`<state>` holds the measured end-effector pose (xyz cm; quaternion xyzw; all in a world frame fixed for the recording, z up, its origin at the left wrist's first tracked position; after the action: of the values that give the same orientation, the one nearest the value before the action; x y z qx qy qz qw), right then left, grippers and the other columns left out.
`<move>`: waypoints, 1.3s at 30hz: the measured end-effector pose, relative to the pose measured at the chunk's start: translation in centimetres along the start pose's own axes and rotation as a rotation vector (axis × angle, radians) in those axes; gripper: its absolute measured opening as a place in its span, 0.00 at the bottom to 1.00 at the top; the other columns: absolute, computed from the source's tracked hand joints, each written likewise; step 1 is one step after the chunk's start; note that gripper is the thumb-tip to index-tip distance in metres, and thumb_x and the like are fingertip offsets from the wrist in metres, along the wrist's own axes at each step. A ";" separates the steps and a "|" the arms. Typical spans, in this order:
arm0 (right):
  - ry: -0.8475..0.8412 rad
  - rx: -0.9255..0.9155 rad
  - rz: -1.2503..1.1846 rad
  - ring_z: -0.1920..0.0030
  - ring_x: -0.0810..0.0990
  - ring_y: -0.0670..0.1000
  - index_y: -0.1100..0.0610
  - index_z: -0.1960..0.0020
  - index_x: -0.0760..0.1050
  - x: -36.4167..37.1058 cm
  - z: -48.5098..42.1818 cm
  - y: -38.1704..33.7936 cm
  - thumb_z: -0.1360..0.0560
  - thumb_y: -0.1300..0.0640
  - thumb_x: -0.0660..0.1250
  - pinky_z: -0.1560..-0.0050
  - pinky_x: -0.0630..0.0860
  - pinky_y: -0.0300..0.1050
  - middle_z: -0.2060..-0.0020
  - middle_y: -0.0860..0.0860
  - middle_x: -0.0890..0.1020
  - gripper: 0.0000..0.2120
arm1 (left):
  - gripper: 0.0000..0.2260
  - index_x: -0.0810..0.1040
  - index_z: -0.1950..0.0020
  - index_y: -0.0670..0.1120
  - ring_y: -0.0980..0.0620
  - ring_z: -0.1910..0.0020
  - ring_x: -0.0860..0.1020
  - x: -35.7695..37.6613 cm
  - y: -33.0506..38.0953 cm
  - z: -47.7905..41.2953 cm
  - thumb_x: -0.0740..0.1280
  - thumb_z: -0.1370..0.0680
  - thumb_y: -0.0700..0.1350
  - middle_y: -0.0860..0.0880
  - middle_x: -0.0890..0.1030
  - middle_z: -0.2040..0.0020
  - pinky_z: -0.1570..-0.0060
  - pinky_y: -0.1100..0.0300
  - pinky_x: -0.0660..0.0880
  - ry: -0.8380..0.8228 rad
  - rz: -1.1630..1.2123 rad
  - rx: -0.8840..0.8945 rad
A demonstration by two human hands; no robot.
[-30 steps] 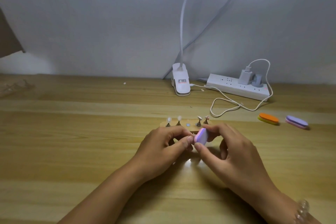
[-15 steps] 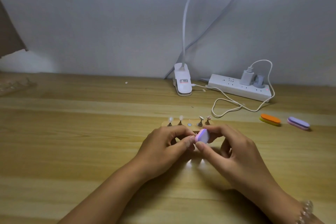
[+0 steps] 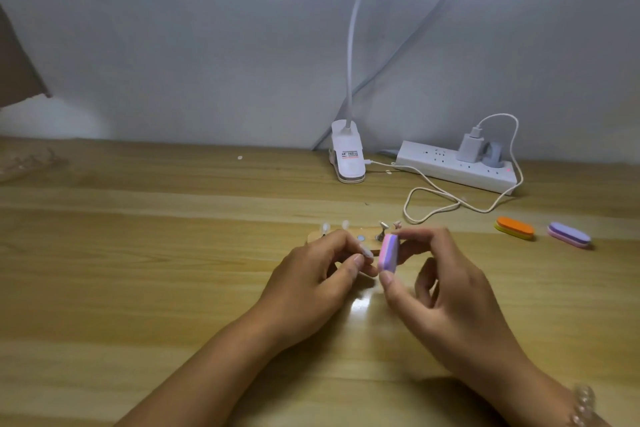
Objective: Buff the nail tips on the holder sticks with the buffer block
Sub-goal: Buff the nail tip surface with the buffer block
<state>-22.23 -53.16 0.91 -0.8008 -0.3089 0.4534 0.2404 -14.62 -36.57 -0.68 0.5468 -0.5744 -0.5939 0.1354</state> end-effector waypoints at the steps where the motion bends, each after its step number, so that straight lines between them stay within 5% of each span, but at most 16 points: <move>1: -0.040 -0.031 0.043 0.71 0.75 0.49 0.46 0.45 0.72 0.1 0.2 -0.3 0.31 0.47 0.70 0.67 0.74 0.43 0.52 0.39 0.80 0.16 | 0.06 0.78 0.50 0.52 0.54 0.65 0.78 0.0 0.1 0.0 0.61 0.21 0.50 0.61 0.81 0.59 0.61 0.49 0.76 0.000 -0.037 0.006; 5: -0.063 -0.027 0.085 0.68 0.76 0.49 0.45 0.49 0.72 0.1 0.0 -0.2 0.31 0.41 0.69 0.66 0.75 0.47 0.53 0.40 0.79 0.14 | 0.09 0.78 0.49 0.54 0.56 0.62 0.77 0.0 0.4 0.1 0.60 0.22 0.53 0.61 0.79 0.57 0.56 0.48 0.77 -0.011 -0.131 0.017; 10: -0.051 -0.057 0.102 0.71 0.76 0.47 0.45 0.50 0.73 -0.1 0.1 -0.5 0.31 0.41 0.68 0.68 0.75 0.47 0.52 0.40 0.79 0.13 | 0.09 0.79 0.49 0.54 0.62 0.64 0.72 -0.1 0.4 0.2 0.60 0.22 0.52 0.62 0.78 0.56 0.62 0.59 0.67 -0.002 -0.145 0.063; 17: 0.109 0.108 0.037 0.70 0.76 0.50 0.46 0.52 0.75 -0.6 -0.6 0.8 0.31 0.45 0.71 0.62 0.77 0.52 0.55 0.40 0.80 0.11 | 0.06 0.78 0.49 0.55 0.65 0.61 0.80 0.2 0.1 0.3 0.61 0.17 0.49 0.62 0.83 0.56 0.63 0.60 0.71 -0.017 -0.070 0.038; 22: -0.028 -0.028 0.063 0.69 0.76 0.49 0.46 0.48 0.74 0.0 -0.1 -0.6 0.30 0.45 0.72 0.68 0.75 0.49 0.52 0.40 0.79 0.13 | 0.10 0.78 0.48 0.55 0.58 0.61 0.76 0.1 0.3 0.1 0.59 0.21 0.53 0.62 0.79 0.58 0.58 0.50 0.76 -0.009 -0.173 0.054; 29: -0.026 -0.026 0.056 0.70 0.76 0.49 0.46 0.51 0.76 -0.2 0.0 -0.5 0.31 0.41 0.70 0.67 0.75 0.47 0.54 0.40 0.81 0.13 | 0.12 0.79 0.45 0.55 0.61 0.61 0.72 0.0 0.4 0.2 0.59 0.22 0.54 0.58 0.77 0.52 0.59 0.60 0.67 0.014 -0.201 0.062; 39: -0.019 0.003 0.028 0.70 0.75 0.49 0.45 0.52 0.76 -0.3 -0.1 -0.3 0.30 0.40 0.69 0.66 0.75 0.47 0.55 0.40 0.81 0.12 | 0.11 0.78 0.46 0.57 0.59 0.60 0.72 0.1 0.5 0.2 0.58 0.23 0.54 0.58 0.77 0.52 0.58 0.57 0.71 -0.024 -0.256 0.057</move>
<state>-22.32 -53.16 1.34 -0.8003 -0.2994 0.4647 0.2321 -15.07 -36.65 -0.34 0.6122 -0.5180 -0.5963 0.0363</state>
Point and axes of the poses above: each hand's wrist, its own z-axis away from the middle knuckle, its own x-axis out of the palm, y = z × x, the point moved 1 cm from there along -z, towards the middle knuckle
